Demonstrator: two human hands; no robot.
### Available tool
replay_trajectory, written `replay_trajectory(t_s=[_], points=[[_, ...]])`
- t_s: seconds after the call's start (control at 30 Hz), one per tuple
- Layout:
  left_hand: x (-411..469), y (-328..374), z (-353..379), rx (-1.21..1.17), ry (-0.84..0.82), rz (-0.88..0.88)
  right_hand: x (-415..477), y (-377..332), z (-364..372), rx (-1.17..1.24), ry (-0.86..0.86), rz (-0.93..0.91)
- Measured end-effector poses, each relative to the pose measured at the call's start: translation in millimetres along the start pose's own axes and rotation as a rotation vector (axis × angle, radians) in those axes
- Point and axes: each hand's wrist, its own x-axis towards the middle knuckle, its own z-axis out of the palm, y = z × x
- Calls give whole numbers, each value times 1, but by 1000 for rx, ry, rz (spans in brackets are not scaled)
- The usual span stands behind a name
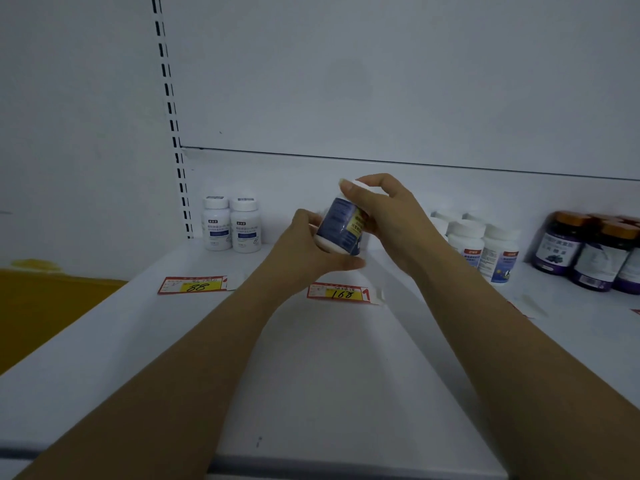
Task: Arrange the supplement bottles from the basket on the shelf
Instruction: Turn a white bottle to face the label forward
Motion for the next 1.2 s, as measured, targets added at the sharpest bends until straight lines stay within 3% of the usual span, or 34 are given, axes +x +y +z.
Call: replay_trajectory(t_s=[0.1, 0.17, 0.33, 0.57, 0.73, 0.87, 0.93, 1.0, 1.13, 1.2], points=[[0, 1, -4, -165, -158, -64, -1, -2, -7, 27, 7, -16], [-1, 1, -5, -277, -177, -91, -1, -3, -10, 85, -25, 3], [-1, 3, -1, -94, 9, -49, -3, -2, -4, 3, -54, 9], [-3, 6, -5, -189, -90, -69, -1, -4, -10, 216, -99, 75], [-2, 7, 3, 15, 57, -36, -3, 1, -2, -38, -46, 8], [-3, 7, -2, -259, -119, -70, -2, -1, -13, 107, -52, 24], [-3, 6, -3, -273, -172, -55, -1, -3, -16, 182, -91, 44], [-3, 5, -2, -238, -124, -35, -2, -3, -15, 217, -122, 62], [-2, 6, -1, -119, 29, -5, -5, -3, -10, 51, -92, -1], [-2, 6, -2, -132, 24, -17, -5, -2, -12, 49, -64, -15]])
